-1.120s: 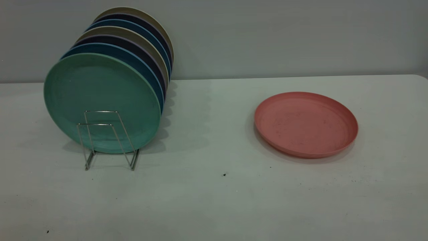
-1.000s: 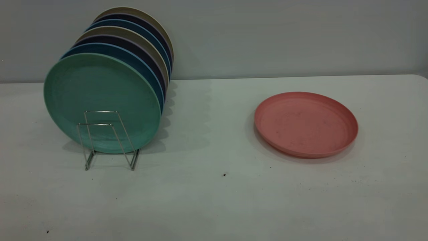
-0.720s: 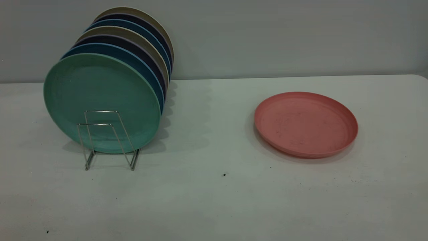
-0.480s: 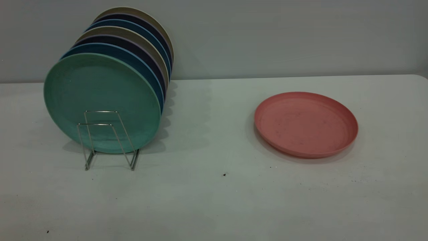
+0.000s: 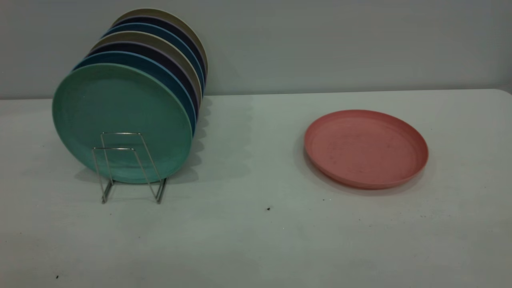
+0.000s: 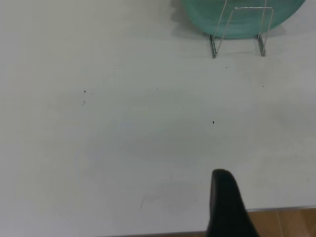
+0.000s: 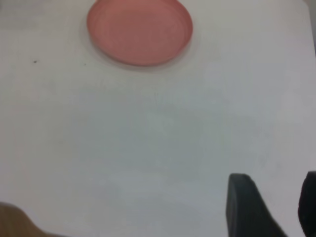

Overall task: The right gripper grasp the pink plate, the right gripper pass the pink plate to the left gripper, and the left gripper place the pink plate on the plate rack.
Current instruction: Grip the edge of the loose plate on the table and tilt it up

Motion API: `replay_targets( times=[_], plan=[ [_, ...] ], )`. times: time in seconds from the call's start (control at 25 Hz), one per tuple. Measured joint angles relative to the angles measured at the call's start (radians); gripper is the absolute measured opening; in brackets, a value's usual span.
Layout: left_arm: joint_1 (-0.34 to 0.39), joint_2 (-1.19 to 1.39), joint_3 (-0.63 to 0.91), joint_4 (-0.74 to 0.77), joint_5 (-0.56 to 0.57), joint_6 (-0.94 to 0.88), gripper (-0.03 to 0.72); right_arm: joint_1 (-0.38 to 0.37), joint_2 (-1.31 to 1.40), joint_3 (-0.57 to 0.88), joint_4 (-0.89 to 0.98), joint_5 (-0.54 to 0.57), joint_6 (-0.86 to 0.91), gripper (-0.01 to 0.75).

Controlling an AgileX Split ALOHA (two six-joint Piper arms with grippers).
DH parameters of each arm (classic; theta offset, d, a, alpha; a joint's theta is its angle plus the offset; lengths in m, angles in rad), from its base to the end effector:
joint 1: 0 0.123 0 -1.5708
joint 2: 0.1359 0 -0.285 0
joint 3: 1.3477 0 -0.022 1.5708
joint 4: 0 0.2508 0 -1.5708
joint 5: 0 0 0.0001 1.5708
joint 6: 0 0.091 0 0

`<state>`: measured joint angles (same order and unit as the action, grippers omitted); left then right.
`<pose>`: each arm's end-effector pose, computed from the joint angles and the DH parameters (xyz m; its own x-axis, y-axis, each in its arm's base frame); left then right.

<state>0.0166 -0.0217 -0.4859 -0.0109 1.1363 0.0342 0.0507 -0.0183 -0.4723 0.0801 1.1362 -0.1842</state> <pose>-0.0098 -0.0011 0.2672 -0.5153 0.0211 -0.8567 0.0071 0.9998 0.0203 -0.0083 0.0062 0.2638 -0.5054 -0.1753 -0.8449 -0.1899 0.9777 -0.0892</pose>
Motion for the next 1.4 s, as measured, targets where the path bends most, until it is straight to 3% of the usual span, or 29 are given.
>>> replay_targets(
  times=[1.16,1.28,1.4],
  plan=[
    [0.000,0.000,0.000,0.000,0.000,0.044,0.468,0.000,-0.001,0.000,0.000,0.000,0.000,0.279],
    [0.000,0.000,-0.008,-0.016,-0.025,0.050,0.468,0.000,0.000,-0.007,0.000,-0.005,-0.002,0.279],
    [0.000,0.011,-0.014,-0.075,-0.095,0.050,0.468,0.000,0.031,-0.020,0.007,-0.085,-0.028,0.279]
  ],
)
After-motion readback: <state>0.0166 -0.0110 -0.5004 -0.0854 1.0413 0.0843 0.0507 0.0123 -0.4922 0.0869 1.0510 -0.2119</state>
